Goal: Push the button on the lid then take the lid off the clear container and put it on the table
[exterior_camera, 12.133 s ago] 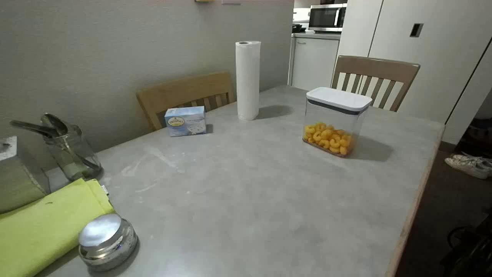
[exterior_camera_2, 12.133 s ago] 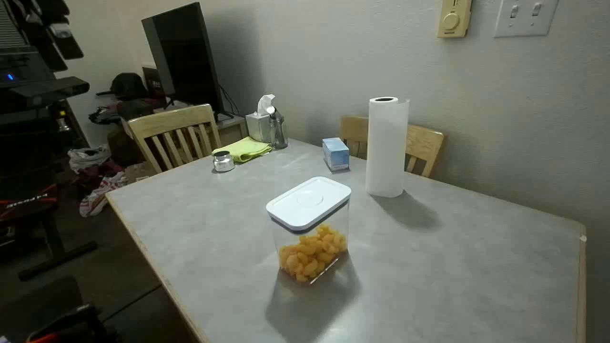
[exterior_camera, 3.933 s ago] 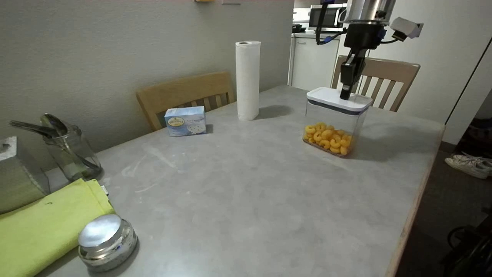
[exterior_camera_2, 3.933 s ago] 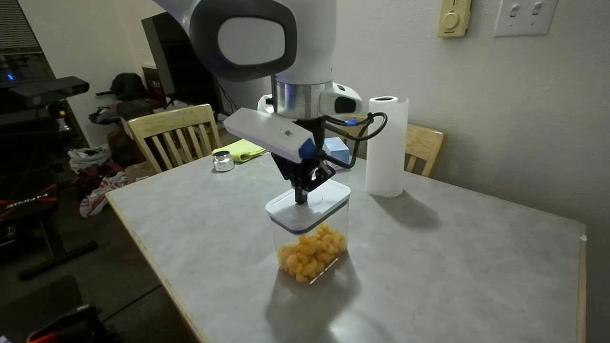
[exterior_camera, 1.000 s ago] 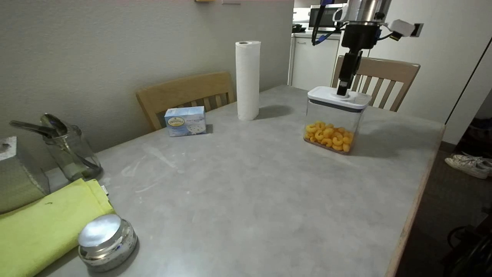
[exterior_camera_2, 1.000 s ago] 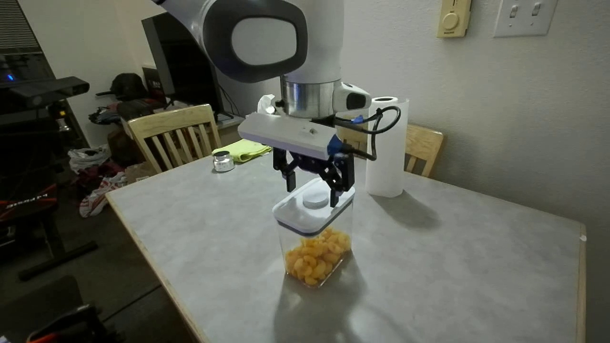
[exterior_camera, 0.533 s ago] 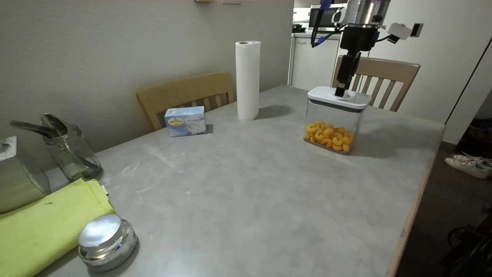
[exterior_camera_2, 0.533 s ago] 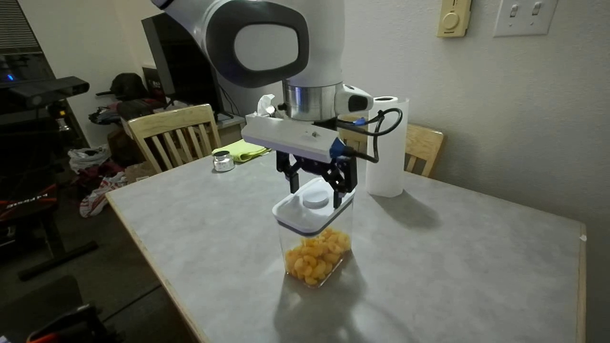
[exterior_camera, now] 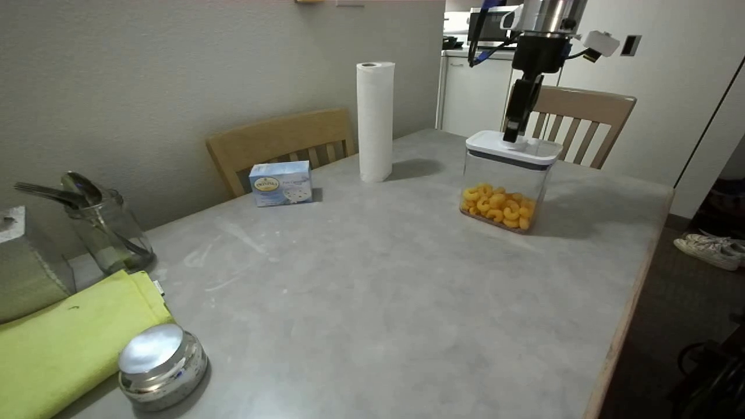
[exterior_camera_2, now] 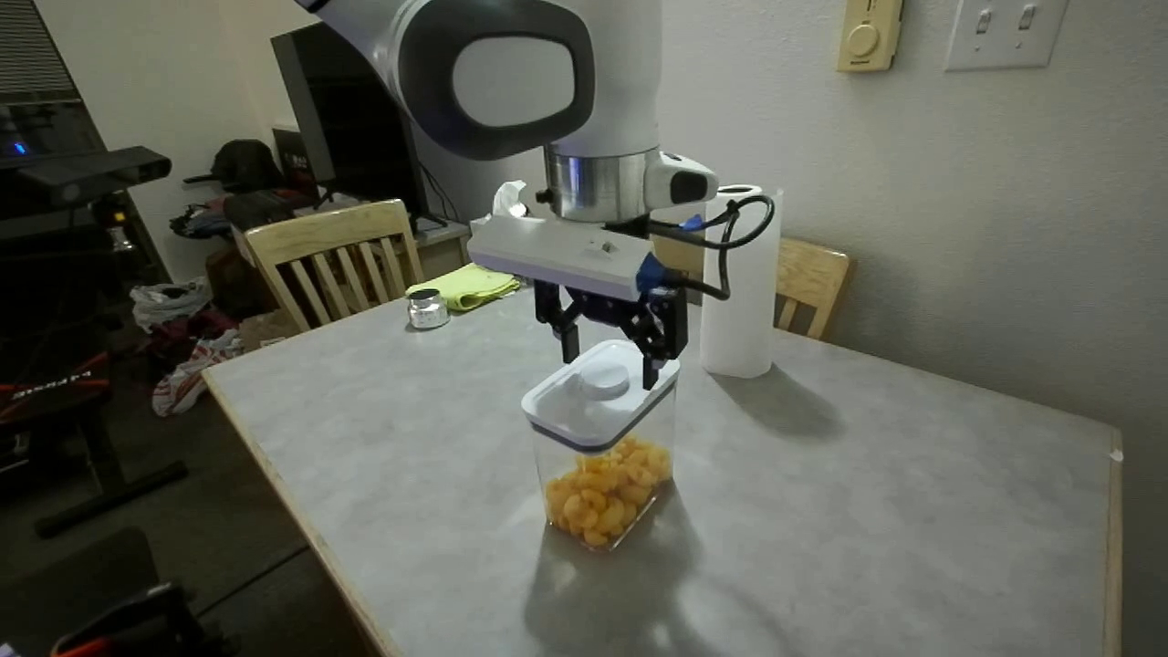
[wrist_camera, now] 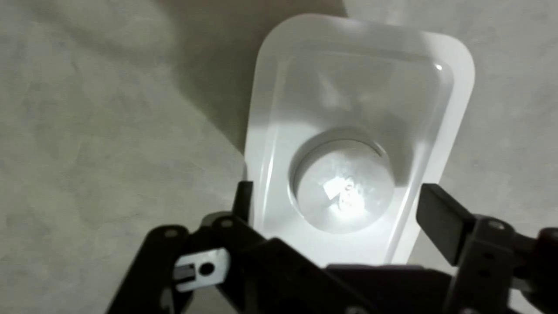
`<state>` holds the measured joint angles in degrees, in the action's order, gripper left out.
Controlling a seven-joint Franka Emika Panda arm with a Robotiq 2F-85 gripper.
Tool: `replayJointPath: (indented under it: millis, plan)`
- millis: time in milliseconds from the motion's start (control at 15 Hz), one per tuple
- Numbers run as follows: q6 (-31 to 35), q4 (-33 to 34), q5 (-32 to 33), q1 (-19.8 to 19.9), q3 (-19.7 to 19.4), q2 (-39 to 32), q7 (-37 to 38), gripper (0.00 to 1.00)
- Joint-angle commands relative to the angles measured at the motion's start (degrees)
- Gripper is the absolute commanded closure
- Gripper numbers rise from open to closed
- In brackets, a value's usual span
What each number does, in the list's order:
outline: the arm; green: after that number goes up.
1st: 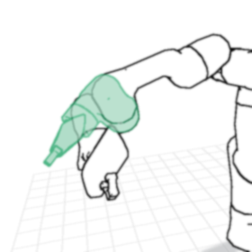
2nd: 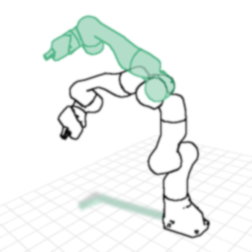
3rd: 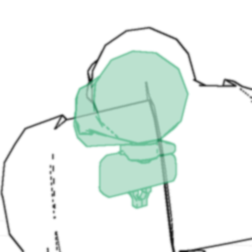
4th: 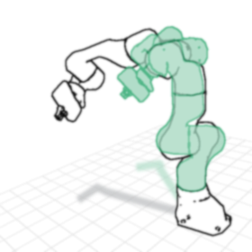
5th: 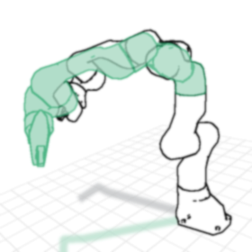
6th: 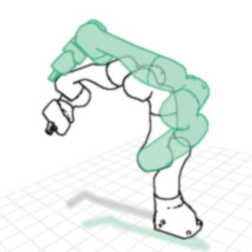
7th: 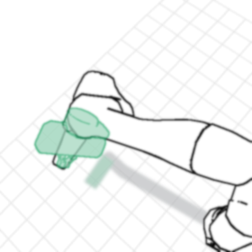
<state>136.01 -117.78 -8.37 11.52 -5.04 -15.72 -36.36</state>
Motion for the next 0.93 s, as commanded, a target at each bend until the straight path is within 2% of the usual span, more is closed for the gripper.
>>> replayJointPath:
  millis: [0,67,267,400,467,533,867]
  plan:
    - [0.81,0.85,0.03,0.52,1.00,-1.39,0.53,0.27]
    - [0.75,0.87,0.07,0.47,1.11,-1.46,0.53,0.37]
    - [0.65,0.96,0.23,0.38,1.40,-1.66,0.53,0.37]
    - [0.63,1.01,0.34,0.35,1.50,-1.70,0.55,0.52]
    - [0.62,1.02,0.48,0.32,1.47,-1.68,0.69,0.65]
    - [0.55,1.06,0.85,0.21,1.32,-1.45,1.18,0.70]
    - [-0.28,1.06,5.64,-0.89,0.31,1.48,7.04,0.71]
